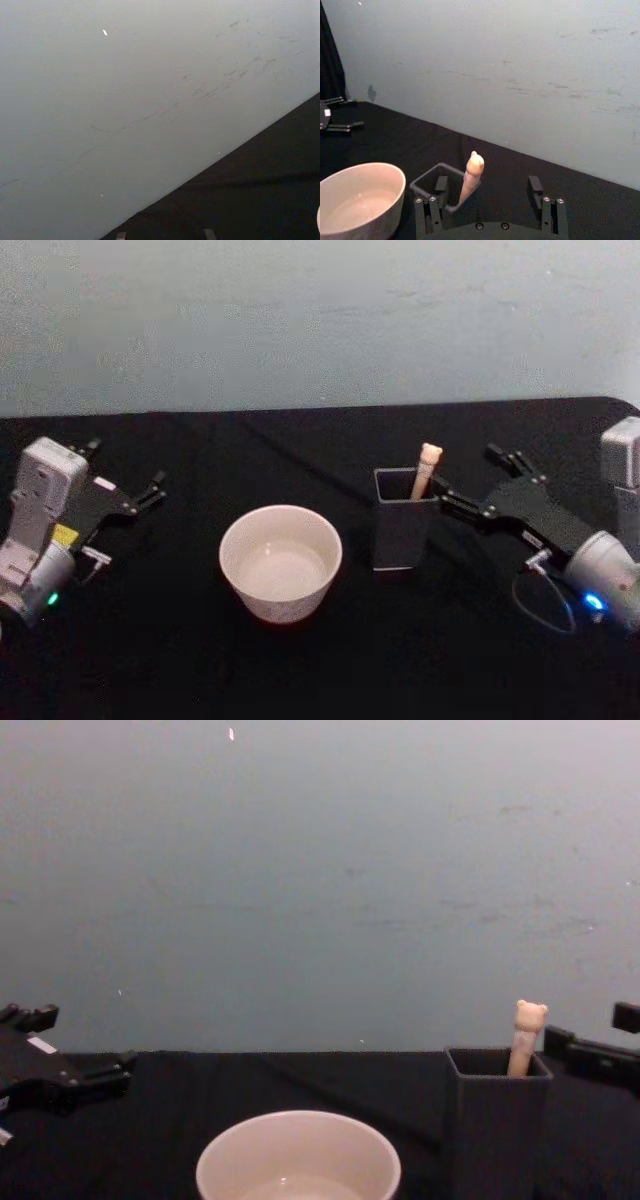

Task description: Pick up the stirring spoon with one hand, stir inside the cup, then place it back in its original position.

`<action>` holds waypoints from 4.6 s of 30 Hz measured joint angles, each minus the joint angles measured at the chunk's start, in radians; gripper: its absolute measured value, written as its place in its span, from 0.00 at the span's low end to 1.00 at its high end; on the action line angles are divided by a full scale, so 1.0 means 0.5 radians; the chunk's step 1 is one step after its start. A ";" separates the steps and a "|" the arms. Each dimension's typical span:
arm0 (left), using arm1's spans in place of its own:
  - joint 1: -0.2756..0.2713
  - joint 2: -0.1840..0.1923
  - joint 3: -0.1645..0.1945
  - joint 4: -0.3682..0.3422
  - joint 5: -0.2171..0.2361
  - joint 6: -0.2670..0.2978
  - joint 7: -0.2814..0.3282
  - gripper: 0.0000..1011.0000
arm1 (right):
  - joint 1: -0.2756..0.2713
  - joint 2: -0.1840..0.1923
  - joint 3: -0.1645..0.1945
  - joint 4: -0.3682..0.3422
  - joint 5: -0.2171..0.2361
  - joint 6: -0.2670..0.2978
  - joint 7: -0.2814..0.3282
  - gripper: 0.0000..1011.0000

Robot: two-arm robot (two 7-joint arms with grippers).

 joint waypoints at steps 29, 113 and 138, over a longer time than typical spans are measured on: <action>0.000 0.000 0.000 0.000 0.000 0.000 0.000 0.99 | 0.212 -0.248 0.037 0.250 -0.007 0.125 0.198 0.99; 0.000 0.000 0.000 0.000 0.000 0.000 0.000 0.99 | 0.179 -0.262 0.085 0.215 -0.021 0.123 0.231 0.21; 0.000 0.000 0.000 0.000 0.000 0.000 0.000 0.99 | 0.148 -0.235 0.225 -0.050 0.152 0.111 0.288 0.21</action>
